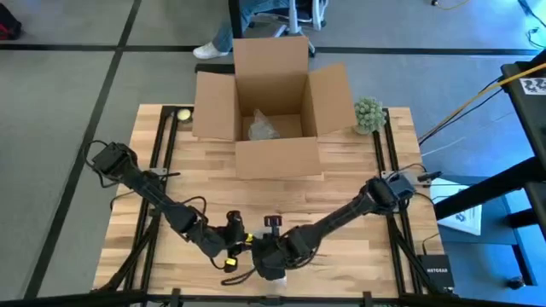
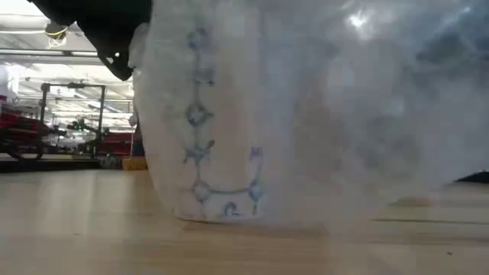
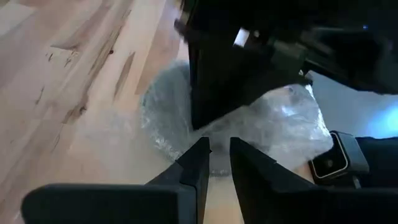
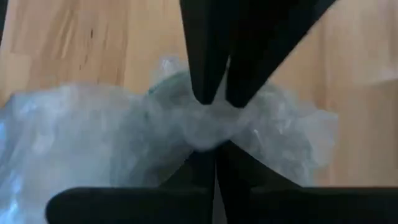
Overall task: Wrap mug
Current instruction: Wrap the white mug with bubble wrap
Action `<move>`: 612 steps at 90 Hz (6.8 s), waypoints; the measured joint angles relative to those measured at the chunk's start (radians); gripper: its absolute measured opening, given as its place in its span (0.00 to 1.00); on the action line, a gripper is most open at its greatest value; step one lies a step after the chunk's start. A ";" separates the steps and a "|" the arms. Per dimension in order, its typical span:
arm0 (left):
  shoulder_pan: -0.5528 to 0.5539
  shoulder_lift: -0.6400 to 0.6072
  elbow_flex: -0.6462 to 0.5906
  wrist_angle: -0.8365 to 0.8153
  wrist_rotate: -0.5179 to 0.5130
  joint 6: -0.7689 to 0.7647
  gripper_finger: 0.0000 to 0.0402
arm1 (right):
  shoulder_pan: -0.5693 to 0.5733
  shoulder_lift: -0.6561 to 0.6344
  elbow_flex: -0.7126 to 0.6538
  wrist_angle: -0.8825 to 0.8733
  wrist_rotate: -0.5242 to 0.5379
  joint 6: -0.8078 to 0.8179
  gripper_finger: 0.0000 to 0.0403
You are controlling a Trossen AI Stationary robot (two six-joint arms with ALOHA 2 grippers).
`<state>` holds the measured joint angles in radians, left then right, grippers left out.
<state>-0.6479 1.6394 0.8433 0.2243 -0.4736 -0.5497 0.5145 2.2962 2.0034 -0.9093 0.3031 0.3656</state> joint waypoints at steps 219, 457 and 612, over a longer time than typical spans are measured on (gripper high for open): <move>0.039 0.080 0.043 0.052 0.042 0.026 0.12 | 0.089 -0.057 0.022 -0.033 0.214 0.060 0.00; 0.012 -0.045 0.054 -0.184 0.072 -0.065 0.12 | -0.070 0.028 -0.064 0.023 -0.244 0.081 0.00; 0.027 0.031 0.055 -0.184 -0.007 -0.078 0.12 | -0.083 -0.022 -0.066 0.094 -0.250 -0.054 0.52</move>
<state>-0.6209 1.6703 0.8986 0.0403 -0.4811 -0.6281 0.4318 2.2738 1.9373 -0.8150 0.0536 0.3120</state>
